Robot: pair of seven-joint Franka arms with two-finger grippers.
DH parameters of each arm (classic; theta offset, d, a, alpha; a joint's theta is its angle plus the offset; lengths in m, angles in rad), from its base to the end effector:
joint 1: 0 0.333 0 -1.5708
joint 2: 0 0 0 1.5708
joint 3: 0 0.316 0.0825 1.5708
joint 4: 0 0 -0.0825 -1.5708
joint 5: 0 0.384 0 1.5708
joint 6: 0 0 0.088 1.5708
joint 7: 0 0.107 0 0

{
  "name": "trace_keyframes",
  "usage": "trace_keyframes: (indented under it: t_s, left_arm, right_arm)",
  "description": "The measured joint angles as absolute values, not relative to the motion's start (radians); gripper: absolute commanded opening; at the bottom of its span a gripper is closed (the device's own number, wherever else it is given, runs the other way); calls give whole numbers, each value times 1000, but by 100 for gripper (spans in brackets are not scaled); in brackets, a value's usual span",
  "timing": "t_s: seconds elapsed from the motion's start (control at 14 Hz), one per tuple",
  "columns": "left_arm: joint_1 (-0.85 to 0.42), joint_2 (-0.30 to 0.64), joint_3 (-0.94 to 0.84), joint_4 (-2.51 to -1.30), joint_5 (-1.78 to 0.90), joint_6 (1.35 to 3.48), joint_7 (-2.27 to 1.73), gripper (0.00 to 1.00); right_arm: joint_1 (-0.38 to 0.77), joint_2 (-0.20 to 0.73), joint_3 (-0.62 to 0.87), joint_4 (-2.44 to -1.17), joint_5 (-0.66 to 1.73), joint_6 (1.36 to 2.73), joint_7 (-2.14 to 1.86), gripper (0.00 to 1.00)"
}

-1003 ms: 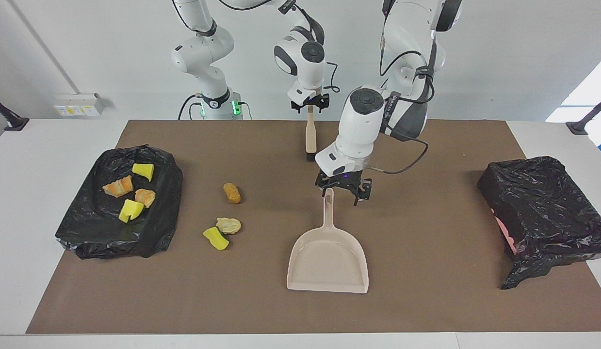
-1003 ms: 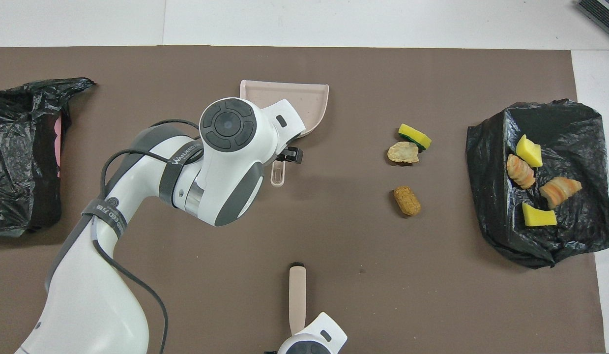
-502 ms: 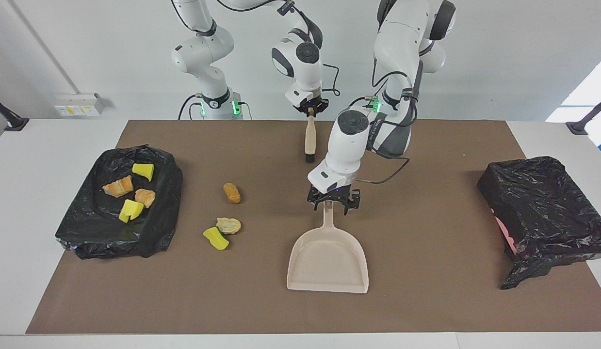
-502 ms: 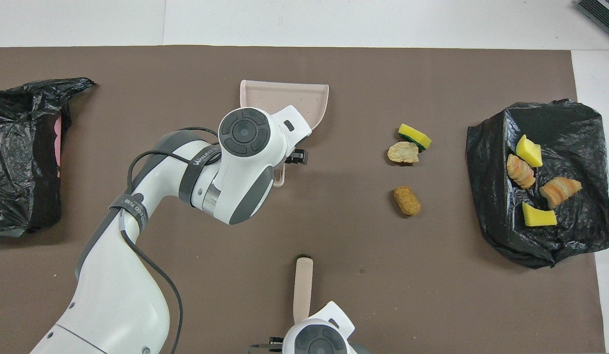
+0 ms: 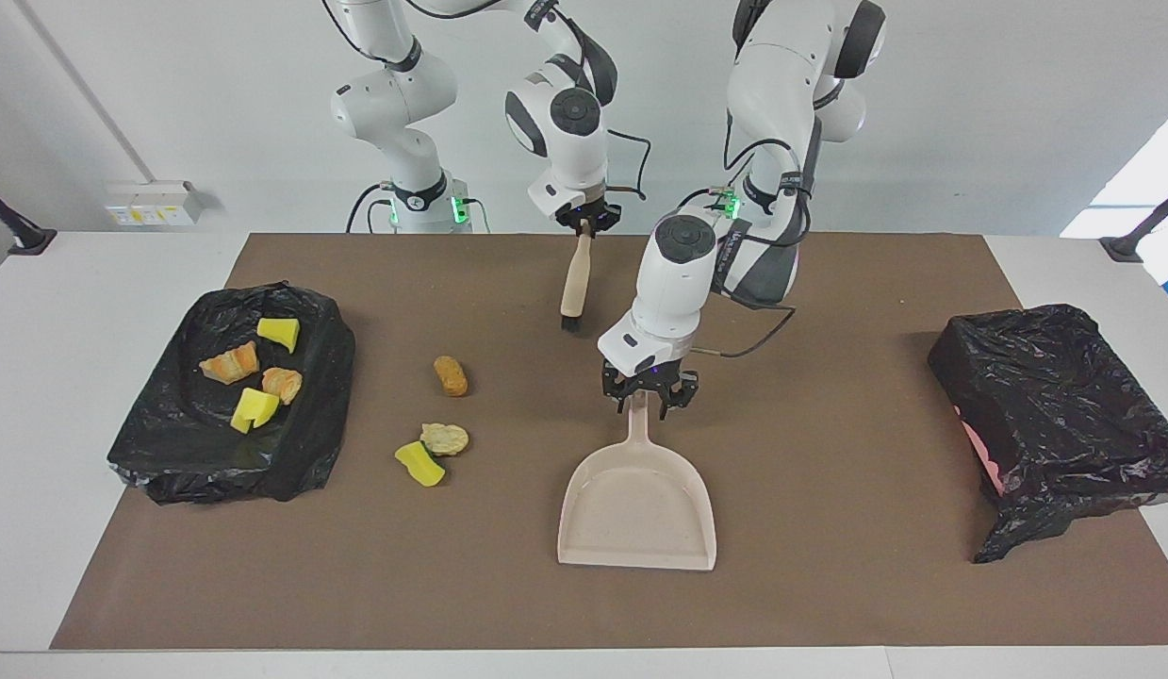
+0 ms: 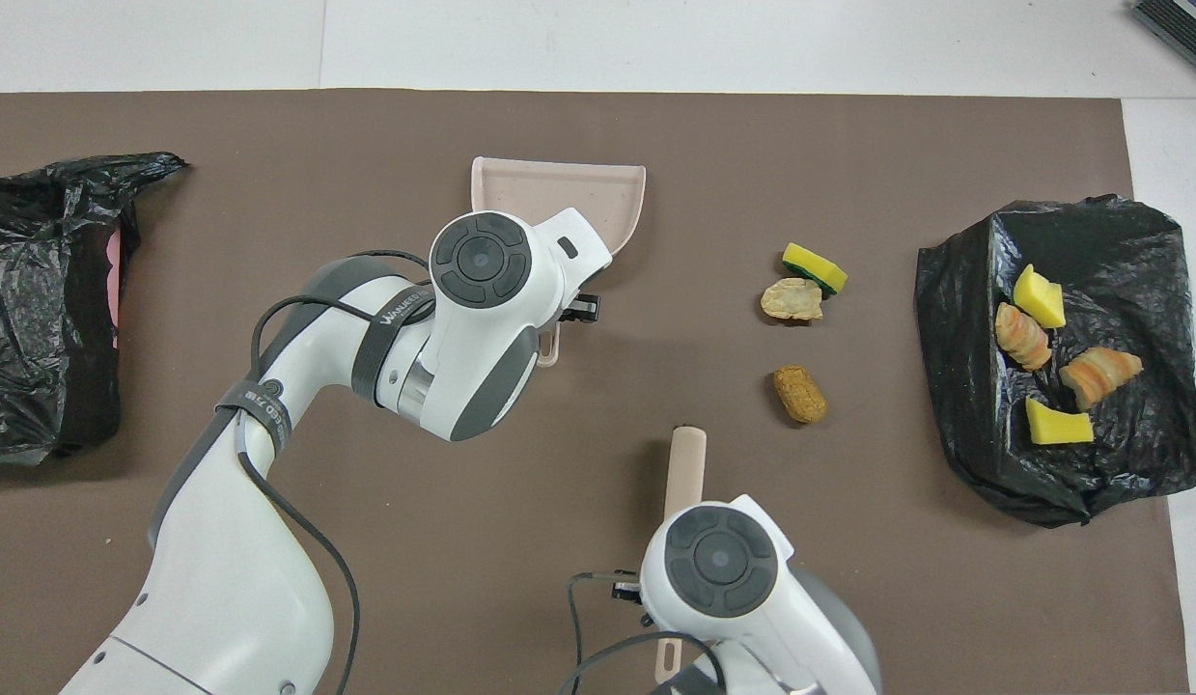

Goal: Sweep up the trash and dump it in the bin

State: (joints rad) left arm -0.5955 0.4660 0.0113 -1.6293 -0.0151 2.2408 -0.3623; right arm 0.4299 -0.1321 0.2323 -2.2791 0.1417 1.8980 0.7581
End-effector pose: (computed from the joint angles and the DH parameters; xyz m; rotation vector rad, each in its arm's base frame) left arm 0.5764 -0.3828 0.3643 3.0448 -0.3285 0.1935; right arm 0.3612 0.2957 0.3903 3.0176 -0.2484 -0.3869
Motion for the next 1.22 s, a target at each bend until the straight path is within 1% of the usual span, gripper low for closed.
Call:
trace_keyframes:
  t_s: [0.22, 0.43, 0.5, 0.65, 0.72, 0.79, 1.0, 1.15, 1.22]
  left_arm:
    - [-596, 466, 11, -1634, -15, 2240, -362, 55]
    - [-597, 466, 10, -1640, -15, 2240, -362, 55]
    - [-597, 466, 10, -1641, -15, 2240, -362, 50]
    - [-597, 466, 10, -1641, -15, 2242, -362, 12]
    - [-597, 466, 10, -1641, -15, 2242, -358, 8]
    - [-597, 466, 11, -1640, -14, 2242, -348, 6]
    - [-596, 464, 16, -1640, -14, 2242, -284, 0]
    - [-595, 455, 26, -1639, -13, 2236, -198, 0]
    - [-590, 444, 33, -1638, -13, 2216, -132, 0]
  right_arm:
    - [268, -122, 229, -2226, -23, 1848, 592, 0]
    - [133, -76, 227, -2190, -191, 1851, 381, 0]
    - [90, -56, 227, -2178, -257, 1856, 319, 0]
    - [22, -8, 227, -2126, -386, 1866, 220, 0]
    - [-7, 28, 227, -2078, -450, 1868, 174, 0]
    - [-30, 69, 227, -2027, -492, 1869, 130, 0]
    - [-55, 239, 228, -1848, -552, 1869, 35, 0]
    - [-34, 319, 235, -1800, -552, 1864, 33, 0]
    - [-22, 340, 238, -1794, -543, 1858, 33, 0]
